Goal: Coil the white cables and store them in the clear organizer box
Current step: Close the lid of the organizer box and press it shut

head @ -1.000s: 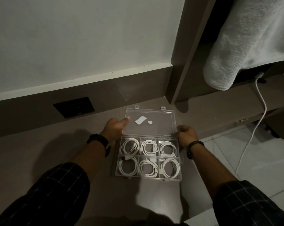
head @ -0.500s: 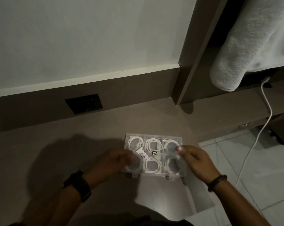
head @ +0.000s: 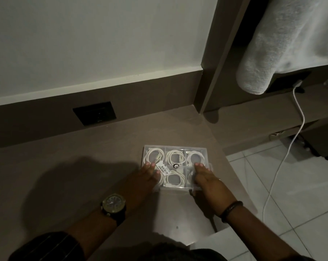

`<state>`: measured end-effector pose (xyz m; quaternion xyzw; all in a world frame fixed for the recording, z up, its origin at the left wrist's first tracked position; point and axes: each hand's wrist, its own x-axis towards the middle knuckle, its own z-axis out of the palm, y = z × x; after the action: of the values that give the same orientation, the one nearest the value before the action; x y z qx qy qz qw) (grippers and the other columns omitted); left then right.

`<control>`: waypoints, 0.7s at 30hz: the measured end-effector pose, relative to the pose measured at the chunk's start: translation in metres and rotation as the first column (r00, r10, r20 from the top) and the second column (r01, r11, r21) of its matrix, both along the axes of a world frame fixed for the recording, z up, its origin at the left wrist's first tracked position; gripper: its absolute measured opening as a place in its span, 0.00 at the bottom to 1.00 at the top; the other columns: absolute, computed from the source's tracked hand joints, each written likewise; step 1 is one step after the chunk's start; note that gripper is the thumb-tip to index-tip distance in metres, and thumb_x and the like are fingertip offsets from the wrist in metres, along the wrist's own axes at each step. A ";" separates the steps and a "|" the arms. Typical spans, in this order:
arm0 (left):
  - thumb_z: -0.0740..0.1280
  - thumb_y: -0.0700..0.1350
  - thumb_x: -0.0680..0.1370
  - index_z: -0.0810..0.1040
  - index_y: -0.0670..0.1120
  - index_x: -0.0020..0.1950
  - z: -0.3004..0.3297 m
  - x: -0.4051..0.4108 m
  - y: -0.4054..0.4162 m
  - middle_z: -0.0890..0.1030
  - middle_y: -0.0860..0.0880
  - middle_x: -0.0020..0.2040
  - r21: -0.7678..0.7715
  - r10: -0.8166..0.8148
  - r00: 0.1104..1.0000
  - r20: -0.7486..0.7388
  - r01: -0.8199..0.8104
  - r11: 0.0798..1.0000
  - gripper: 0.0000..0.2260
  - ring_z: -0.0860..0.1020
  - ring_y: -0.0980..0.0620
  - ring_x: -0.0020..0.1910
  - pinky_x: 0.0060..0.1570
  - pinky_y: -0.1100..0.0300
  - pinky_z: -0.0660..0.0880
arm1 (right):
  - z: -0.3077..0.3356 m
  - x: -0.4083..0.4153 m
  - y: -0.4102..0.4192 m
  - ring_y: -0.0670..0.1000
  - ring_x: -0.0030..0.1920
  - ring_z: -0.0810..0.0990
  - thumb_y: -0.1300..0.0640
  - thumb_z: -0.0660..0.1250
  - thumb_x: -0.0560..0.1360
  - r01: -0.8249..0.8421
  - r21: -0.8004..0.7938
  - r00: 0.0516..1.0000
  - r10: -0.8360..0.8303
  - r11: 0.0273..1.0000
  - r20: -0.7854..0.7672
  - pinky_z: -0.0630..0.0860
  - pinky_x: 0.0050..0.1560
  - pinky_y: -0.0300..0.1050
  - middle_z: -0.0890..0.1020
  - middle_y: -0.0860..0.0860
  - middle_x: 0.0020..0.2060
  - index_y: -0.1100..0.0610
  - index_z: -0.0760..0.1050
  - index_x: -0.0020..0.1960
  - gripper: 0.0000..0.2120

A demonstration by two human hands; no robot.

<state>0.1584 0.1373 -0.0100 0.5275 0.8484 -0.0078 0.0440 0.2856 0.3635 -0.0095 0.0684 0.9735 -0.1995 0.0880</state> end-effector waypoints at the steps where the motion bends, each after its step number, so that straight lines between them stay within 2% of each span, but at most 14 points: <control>1: 0.53 0.41 0.72 0.80 0.43 0.57 -0.001 0.002 0.000 0.82 0.40 0.58 0.001 -0.010 0.999 -0.030 0.010 1.000 0.21 0.80 0.40 0.57 0.48 0.51 0.81 | 0.000 0.000 -0.001 0.58 0.75 0.59 0.56 0.68 0.74 -0.003 0.020 1.000 0.003 1.000 -0.005 0.53 0.76 0.48 0.60 0.60 0.74 0.64 0.66 0.68 0.26; 2: 0.51 0.41 0.74 0.81 0.43 0.57 -0.001 0.005 0.000 0.82 0.41 0.58 0.019 -0.019 0.998 -0.065 0.020 1.000 0.21 0.80 0.41 0.57 0.50 0.52 0.79 | -0.001 0.002 -0.002 0.61 0.72 0.64 0.58 0.69 0.72 -0.010 0.048 0.999 0.011 0.999 -0.032 0.58 0.74 0.54 0.65 0.63 0.72 0.65 0.69 0.66 0.25; 4: 0.42 0.42 0.81 0.81 0.43 0.57 -0.001 0.012 0.000 0.82 0.42 0.58 0.054 -0.026 0.993 -0.113 0.032 0.998 0.26 0.79 0.42 0.58 0.58 0.55 0.74 | -0.006 0.006 -0.004 0.66 0.64 0.74 0.62 0.72 0.68 -0.007 0.120 0.994 0.020 0.993 -0.111 0.68 0.64 0.64 0.73 0.66 0.65 0.66 0.73 0.61 0.22; 6: 0.37 0.42 0.81 0.81 0.42 0.58 0.000 0.019 0.003 0.82 0.42 0.58 0.047 0.013 0.986 -0.166 -0.005 0.999 0.31 0.79 0.43 0.58 0.60 0.54 0.73 | -0.010 0.009 -0.009 0.65 0.64 0.75 0.61 0.68 0.70 -0.010 0.198 0.991 0.037 0.980 -0.129 0.70 0.62 0.64 0.75 0.66 0.64 0.64 0.72 0.63 0.22; 9: 0.44 0.39 0.81 0.82 0.40 0.55 0.001 0.027 0.006 0.83 0.40 0.55 0.092 0.062 0.983 -0.171 -0.046 0.995 0.25 0.80 0.41 0.56 0.51 0.49 0.79 | -0.018 0.011 -0.015 0.63 0.68 0.71 0.56 0.67 0.73 -0.028 0.310 0.994 0.060 0.950 -0.096 0.69 0.66 0.61 0.72 0.65 0.67 0.63 0.68 0.69 0.26; 13: 0.55 0.39 0.74 0.80 0.39 0.57 0.003 0.024 0.008 0.82 0.39 0.57 0.100 0.071 0.989 -0.128 -0.059 0.993 0.19 0.79 0.41 0.58 0.54 0.49 0.77 | -0.021 0.006 -0.014 0.63 0.68 0.70 0.56 0.69 0.72 -0.025 0.326 0.996 0.052 0.945 -0.073 0.69 0.67 0.62 0.71 0.65 0.68 0.64 0.67 0.69 0.29; 15: 0.64 0.42 0.72 0.80 0.37 0.58 0.002 0.019 0.011 0.81 0.38 0.58 0.120 0.118 0.989 -0.087 -0.107 0.987 0.17 0.79 0.39 0.58 0.55 0.48 0.77 | -0.019 -0.002 -0.008 0.63 0.70 0.68 0.55 0.67 0.72 -0.017 0.320 0.998 0.034 0.947 -0.048 0.65 0.68 0.61 0.69 0.64 0.70 0.64 0.64 0.70 0.30; 17: 0.72 0.45 0.70 0.77 0.35 0.61 -0.002 0.009 0.021 0.78 0.34 0.61 0.076 0.162 0.987 -0.003 -0.161 0.984 0.23 0.75 0.35 0.61 0.58 0.44 0.75 | -0.021 -0.017 0.001 0.61 0.74 0.61 0.50 0.63 0.75 0.007 0.311 1.000 0.001 0.950 -0.026 0.55 0.72 0.58 0.61 0.62 0.74 0.62 0.58 0.74 0.32; 19: 0.68 0.45 0.75 0.69 0.34 0.67 -0.006 -0.003 0.034 0.71 0.32 0.67 0.059 0.224 0.971 0.081 -0.229 0.972 0.25 0.67 0.32 0.68 0.66 0.41 0.68 | -0.022 -0.041 0.014 0.58 0.77 0.49 0.44 0.54 0.78 0.027 0.251 0.999 -0.033 0.968 0.020 0.44 0.74 0.53 0.50 0.58 0.77 0.59 0.48 0.76 0.33; 21: 0.69 0.41 0.74 0.70 0.32 0.65 -0.004 -0.015 0.050 0.72 0.31 0.66 0.089 0.287 0.946 0.152 -0.302 0.949 0.23 0.69 0.30 0.66 0.62 0.37 0.70 | -0.023 -0.071 0.029 0.56 0.77 0.43 0.41 0.50 0.78 0.041 0.223 0.997 -0.054 0.974 0.053 0.42 0.75 0.51 0.45 0.57 0.77 0.57 0.43 0.76 0.34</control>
<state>0.1430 0.1876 -0.0136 0.3958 0.9117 0.0823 0.0734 0.2143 0.3924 -0.0322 0.1070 0.9848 -0.0896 0.1034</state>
